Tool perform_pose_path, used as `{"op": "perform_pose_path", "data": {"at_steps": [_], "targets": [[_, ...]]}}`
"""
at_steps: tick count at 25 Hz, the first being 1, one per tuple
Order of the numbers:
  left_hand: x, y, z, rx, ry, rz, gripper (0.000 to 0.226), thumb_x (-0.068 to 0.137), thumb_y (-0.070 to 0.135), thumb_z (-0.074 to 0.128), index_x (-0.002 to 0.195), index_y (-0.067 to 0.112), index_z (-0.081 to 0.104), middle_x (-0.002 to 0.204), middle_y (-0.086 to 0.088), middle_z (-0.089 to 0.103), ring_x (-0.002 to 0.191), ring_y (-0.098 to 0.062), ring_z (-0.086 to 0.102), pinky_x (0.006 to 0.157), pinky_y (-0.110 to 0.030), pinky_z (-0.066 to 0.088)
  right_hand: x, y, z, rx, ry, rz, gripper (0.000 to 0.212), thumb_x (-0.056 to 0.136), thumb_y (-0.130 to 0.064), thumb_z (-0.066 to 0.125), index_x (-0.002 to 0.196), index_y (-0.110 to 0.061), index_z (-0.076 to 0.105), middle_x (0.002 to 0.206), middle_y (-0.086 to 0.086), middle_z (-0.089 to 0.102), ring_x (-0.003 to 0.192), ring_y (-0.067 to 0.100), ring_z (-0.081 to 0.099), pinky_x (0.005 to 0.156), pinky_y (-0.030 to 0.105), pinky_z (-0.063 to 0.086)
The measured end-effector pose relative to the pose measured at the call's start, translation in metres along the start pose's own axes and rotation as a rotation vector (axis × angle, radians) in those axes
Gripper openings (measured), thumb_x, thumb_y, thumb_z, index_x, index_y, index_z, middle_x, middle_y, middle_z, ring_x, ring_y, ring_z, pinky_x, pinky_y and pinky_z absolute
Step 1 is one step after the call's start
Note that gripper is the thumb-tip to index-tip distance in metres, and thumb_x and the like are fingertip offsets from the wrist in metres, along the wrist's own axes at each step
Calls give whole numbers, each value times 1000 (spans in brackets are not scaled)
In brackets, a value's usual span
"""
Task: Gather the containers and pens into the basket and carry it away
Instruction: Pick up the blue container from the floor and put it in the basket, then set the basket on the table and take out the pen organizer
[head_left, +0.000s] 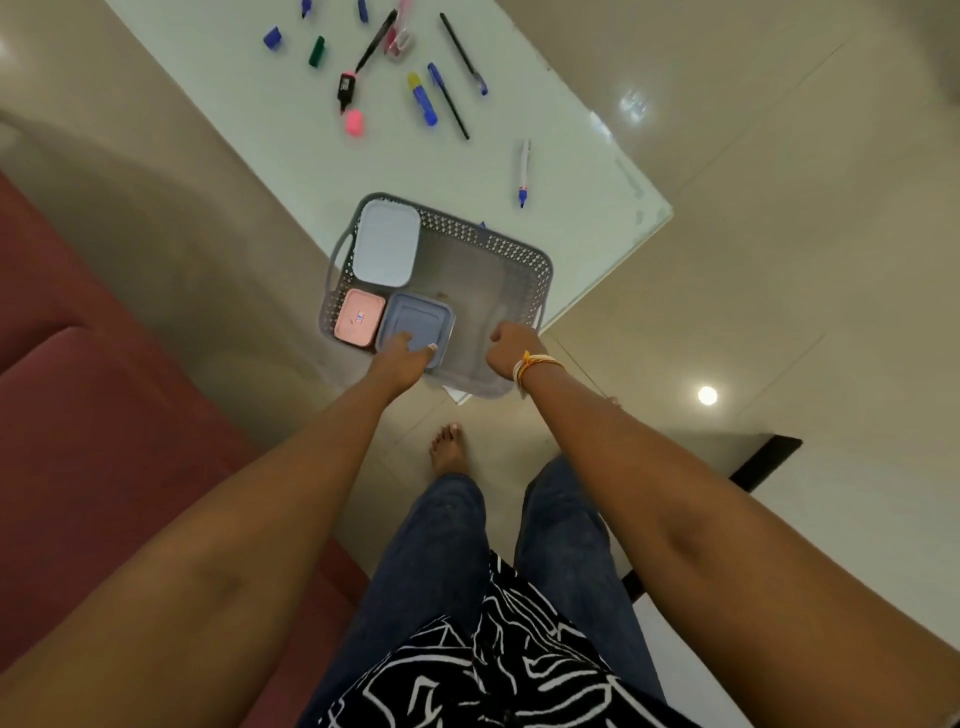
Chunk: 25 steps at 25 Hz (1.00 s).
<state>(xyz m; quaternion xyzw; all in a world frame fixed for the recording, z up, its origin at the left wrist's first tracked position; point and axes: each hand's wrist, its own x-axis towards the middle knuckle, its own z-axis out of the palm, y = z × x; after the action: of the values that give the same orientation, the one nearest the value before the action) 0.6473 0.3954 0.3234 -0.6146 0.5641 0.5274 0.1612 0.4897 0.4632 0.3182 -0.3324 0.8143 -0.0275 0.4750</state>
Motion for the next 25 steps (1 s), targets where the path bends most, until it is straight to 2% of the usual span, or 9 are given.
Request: {"op": "perform_pose_path", "data": {"at_steps": [5,9,16,21,25], "targets": [[-19,62,45,59,5,46,57,97,37,45,141,1,38,146,-19,40,132,-36,41,108,-47,37,-22,44,-58,90,58,19,22,83,-8,49,97,-1,65,109,20,66,104,36,60,86,36,51],[-24,125,76,62,34,106,51,97,32,44,130,-7,45,136,-27,48,125,-40,46,106,-46,37,-22,70,-111,95,47,-26,31,82,-4,49,105,3,67,111,21,67,104,36,62,92,43,52],[-31,215,117,142,54,138,52,100,36,39,138,0,40,146,-20,41,134,-35,39,114,-44,30,-20,114,-210,20,31,-101,30,85,-6,47,106,2,66,109,20,67,102,34,62,89,40,53],[-35,277,132,104,130,128,58,100,40,38,145,6,30,152,-16,33,139,-33,34,115,-42,28,-17,136,-281,-164,18,-196,36,89,-14,46,123,-7,57,126,15,58,111,32,59,90,36,48],[-21,330,132,110,162,177,58,99,42,38,145,8,30,151,-16,35,137,-33,37,110,-41,31,1,137,-334,-228,44,-242,36,91,-16,45,125,-9,55,130,15,55,114,31,57,92,36,47]]}}
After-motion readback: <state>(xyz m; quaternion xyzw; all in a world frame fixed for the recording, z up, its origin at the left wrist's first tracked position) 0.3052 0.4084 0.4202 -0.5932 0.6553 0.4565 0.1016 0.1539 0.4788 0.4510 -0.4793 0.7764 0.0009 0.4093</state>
